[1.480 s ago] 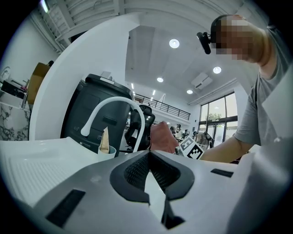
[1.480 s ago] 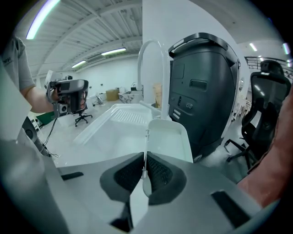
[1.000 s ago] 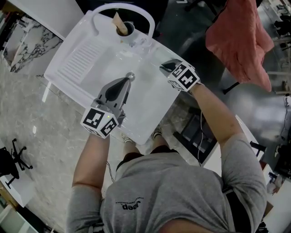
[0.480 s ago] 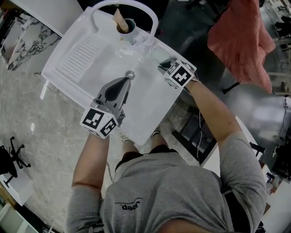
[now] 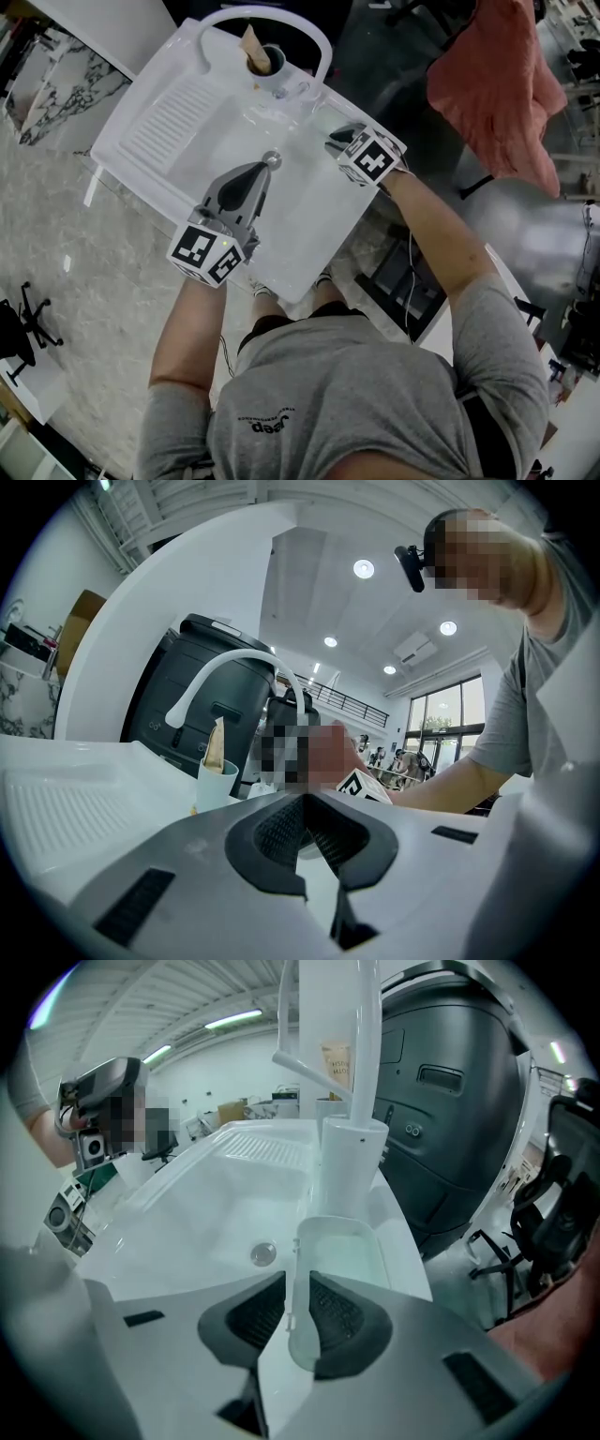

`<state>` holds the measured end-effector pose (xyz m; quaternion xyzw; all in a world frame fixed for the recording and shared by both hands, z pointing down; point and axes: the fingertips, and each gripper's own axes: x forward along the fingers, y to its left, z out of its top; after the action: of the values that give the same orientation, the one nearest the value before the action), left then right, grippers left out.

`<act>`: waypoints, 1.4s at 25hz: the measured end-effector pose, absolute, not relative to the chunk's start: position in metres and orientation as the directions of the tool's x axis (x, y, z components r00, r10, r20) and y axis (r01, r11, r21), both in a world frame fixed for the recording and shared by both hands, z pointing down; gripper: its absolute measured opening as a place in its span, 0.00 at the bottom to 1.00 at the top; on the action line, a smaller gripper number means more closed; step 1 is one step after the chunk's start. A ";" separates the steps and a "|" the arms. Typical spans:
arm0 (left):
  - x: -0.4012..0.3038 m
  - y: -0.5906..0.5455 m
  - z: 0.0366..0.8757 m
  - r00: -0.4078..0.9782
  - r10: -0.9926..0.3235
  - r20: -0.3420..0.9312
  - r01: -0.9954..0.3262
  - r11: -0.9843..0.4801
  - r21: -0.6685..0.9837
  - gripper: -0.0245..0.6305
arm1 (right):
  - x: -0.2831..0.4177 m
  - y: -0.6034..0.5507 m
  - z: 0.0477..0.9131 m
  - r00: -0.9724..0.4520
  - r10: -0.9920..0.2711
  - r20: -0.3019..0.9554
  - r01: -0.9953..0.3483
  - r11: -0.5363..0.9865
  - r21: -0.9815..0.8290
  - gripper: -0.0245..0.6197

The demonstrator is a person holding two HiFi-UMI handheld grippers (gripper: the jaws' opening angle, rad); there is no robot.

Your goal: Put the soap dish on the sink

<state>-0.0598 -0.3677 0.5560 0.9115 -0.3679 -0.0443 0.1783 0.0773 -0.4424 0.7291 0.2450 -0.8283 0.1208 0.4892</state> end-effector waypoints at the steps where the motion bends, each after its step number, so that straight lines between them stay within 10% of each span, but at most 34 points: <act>1: -0.061 -0.368 0.554 0.724 -0.688 0.048 -0.657 -0.666 0.354 0.06 | 0.077 -0.443 0.726 -0.403 -0.291 0.868 -0.524 0.851 0.042 0.26; 35: -0.134 -0.284 0.351 0.664 -0.745 -0.059 -0.724 -0.661 0.199 0.06 | 0.024 -0.341 0.384 -0.818 -0.510 0.266 -0.545 0.835 -0.075 0.22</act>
<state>-0.1338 -0.2835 0.3513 0.9087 -0.4042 -0.0679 0.0790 0.0238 -0.3408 0.3841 0.2772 -0.9506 0.0738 0.1183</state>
